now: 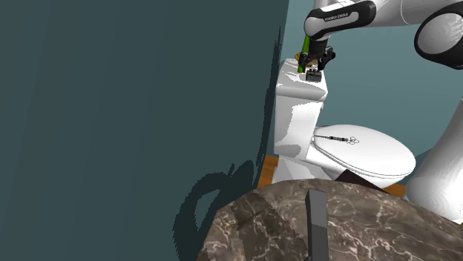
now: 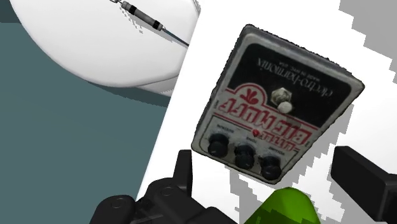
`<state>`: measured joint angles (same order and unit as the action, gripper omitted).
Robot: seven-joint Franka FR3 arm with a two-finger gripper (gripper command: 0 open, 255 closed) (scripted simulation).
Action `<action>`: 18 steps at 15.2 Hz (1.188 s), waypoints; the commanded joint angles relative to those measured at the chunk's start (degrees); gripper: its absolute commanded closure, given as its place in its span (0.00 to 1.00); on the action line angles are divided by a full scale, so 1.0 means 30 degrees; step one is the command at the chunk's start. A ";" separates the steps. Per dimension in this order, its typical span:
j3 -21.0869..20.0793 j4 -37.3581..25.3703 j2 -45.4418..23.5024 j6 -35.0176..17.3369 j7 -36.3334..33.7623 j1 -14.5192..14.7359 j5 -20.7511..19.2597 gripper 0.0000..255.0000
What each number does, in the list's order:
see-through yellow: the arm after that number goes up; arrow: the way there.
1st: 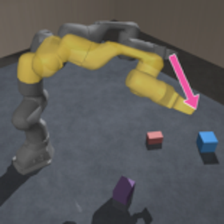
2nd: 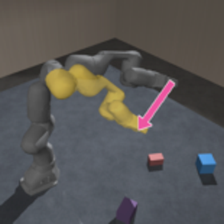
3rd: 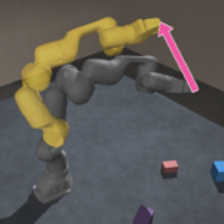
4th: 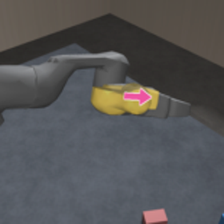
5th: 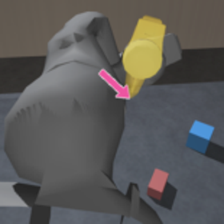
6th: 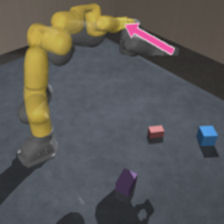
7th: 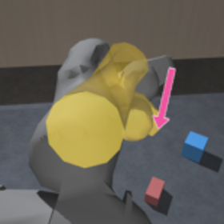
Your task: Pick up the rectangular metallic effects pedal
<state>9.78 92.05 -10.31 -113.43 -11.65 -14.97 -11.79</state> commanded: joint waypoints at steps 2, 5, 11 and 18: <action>-0.0001 0.0073 0.0010 -0.0072 -0.0023 0.0004 -0.0008 1.00; -0.0004 0.0052 0.0001 -0.0059 -0.0026 0.0007 -0.0007 1.00; -0.0003 -0.0172 0.0002 0.0161 0.0030 0.0003 0.0013 1.00; -0.0013 -0.2134 -0.0133 0.1955 0.0413 -0.0002 0.0167 1.00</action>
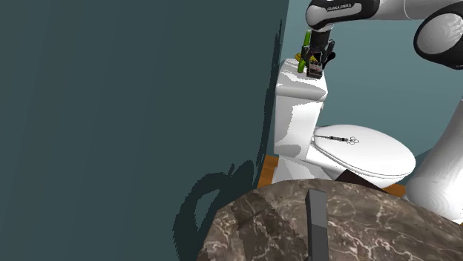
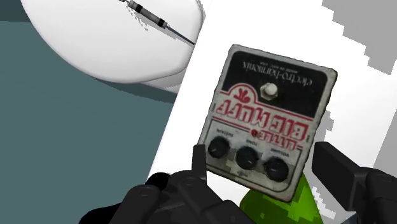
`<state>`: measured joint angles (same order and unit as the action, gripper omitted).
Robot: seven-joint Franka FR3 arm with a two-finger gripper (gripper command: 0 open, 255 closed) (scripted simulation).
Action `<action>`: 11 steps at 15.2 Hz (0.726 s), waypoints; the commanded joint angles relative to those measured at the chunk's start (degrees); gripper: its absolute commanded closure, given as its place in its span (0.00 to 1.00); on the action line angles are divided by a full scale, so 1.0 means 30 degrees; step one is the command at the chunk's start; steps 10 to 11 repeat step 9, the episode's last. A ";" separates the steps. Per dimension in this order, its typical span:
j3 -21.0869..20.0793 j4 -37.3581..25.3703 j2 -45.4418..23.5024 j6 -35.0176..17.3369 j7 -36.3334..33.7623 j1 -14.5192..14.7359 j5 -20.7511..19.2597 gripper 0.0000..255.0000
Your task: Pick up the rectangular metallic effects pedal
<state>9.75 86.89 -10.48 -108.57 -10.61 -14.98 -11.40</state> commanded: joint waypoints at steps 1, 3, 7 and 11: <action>-0.0004 -0.0722 -0.0116 0.0600 0.0123 -0.0003 0.0058 1.00; -0.0005 -0.1364 -0.0212 0.1136 0.0238 -0.0011 0.0106 1.00; -0.0001 -0.2757 -0.0479 0.2242 0.0478 -0.0033 0.0206 1.00; -0.0001 -0.2811 -0.0489 0.2284 0.0487 -0.0034 0.0210 1.00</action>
